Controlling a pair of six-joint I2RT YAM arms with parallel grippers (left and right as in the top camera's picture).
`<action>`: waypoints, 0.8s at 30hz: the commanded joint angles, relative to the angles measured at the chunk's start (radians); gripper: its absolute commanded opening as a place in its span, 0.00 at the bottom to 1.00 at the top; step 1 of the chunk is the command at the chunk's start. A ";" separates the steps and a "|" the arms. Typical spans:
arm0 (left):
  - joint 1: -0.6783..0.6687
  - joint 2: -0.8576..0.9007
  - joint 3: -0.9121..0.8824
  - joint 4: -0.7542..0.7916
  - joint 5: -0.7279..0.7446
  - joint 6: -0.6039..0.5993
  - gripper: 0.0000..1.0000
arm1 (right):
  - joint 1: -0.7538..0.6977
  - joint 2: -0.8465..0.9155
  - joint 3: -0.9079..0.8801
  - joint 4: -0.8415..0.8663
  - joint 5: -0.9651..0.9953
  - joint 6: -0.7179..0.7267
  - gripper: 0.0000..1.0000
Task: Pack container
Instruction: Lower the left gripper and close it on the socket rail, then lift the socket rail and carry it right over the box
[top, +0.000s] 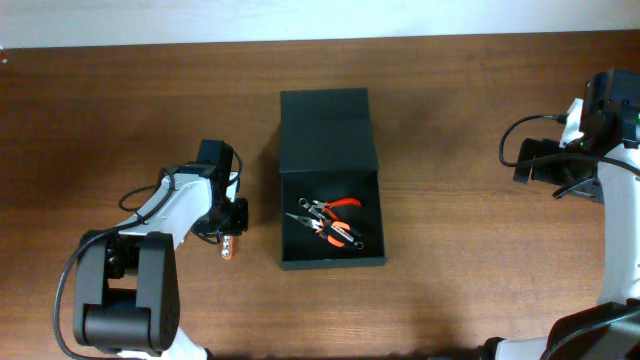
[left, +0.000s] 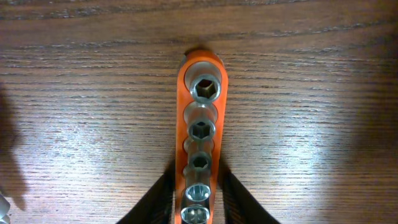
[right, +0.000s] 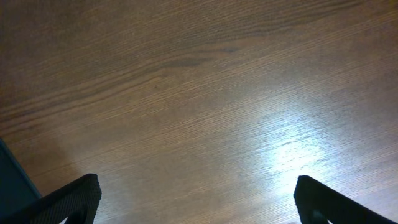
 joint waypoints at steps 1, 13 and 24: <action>-0.001 -0.015 -0.014 0.000 0.005 0.000 0.25 | -0.007 0.002 -0.002 0.000 0.008 0.005 0.99; 0.000 -0.017 0.029 -0.047 0.035 0.001 0.07 | -0.007 0.002 -0.002 0.000 0.008 0.005 0.99; -0.003 -0.102 0.331 -0.226 0.055 0.001 0.05 | -0.007 0.002 -0.002 0.000 0.008 0.005 0.99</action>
